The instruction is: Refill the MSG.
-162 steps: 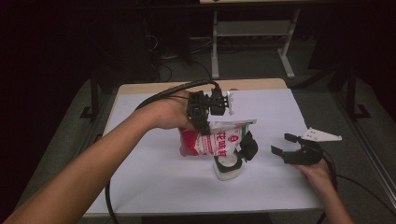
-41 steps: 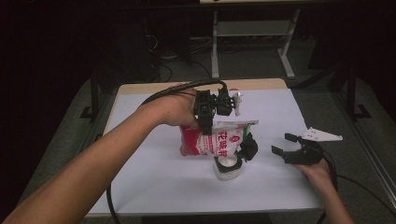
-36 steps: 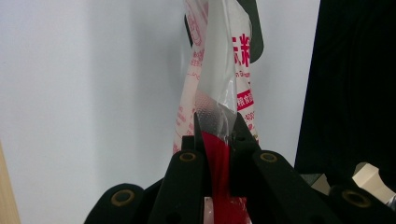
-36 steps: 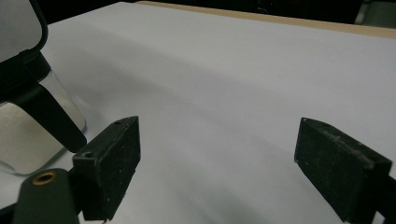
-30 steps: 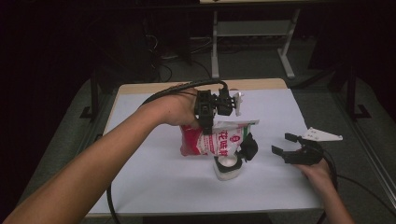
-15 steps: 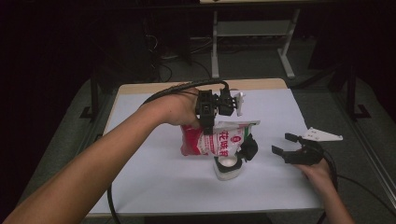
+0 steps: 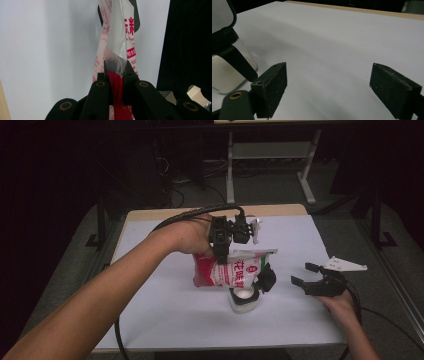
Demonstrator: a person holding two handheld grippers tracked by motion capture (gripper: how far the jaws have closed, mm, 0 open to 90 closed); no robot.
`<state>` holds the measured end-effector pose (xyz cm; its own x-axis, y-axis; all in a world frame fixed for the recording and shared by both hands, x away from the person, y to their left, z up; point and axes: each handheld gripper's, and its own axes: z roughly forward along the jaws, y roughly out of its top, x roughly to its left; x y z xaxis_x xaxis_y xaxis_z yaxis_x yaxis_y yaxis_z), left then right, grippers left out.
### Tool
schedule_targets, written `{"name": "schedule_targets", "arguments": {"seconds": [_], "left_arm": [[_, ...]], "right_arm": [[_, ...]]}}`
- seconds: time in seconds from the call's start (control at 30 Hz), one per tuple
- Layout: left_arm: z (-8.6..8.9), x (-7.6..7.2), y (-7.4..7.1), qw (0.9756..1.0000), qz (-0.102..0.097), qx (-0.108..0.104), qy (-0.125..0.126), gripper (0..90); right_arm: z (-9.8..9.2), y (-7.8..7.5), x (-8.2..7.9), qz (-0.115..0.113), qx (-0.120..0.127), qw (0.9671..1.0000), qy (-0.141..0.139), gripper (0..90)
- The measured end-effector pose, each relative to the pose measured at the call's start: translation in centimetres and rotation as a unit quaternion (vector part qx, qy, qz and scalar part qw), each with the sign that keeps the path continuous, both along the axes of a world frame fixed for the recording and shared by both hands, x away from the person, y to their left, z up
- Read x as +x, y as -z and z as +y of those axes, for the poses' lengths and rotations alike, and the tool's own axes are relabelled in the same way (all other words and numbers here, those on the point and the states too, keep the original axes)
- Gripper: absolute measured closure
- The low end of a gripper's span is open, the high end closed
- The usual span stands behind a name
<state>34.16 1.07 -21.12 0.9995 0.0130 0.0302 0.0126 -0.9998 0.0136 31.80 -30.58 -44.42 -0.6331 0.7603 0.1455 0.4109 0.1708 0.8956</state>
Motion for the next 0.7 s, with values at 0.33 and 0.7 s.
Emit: {"name": "schedule_targets", "arguments": {"seconds": [0.33, 0.7], "left_arm": [[0.09, 0.04, 0.02, 1.0, 0.006, -0.005, 0.001, 86.3], [0.9, 0.07, 0.36, 0.9994, 0.016, -0.032, -0.005, 86.3]], "right_arm": [[0.01, 0.02, 0.01, 0.0, -0.001, 1.0, 0.0, 14.0], [0.05, 0.06, -0.01, 0.001, -0.001, 1.0, 0.0, 14.0]]}}
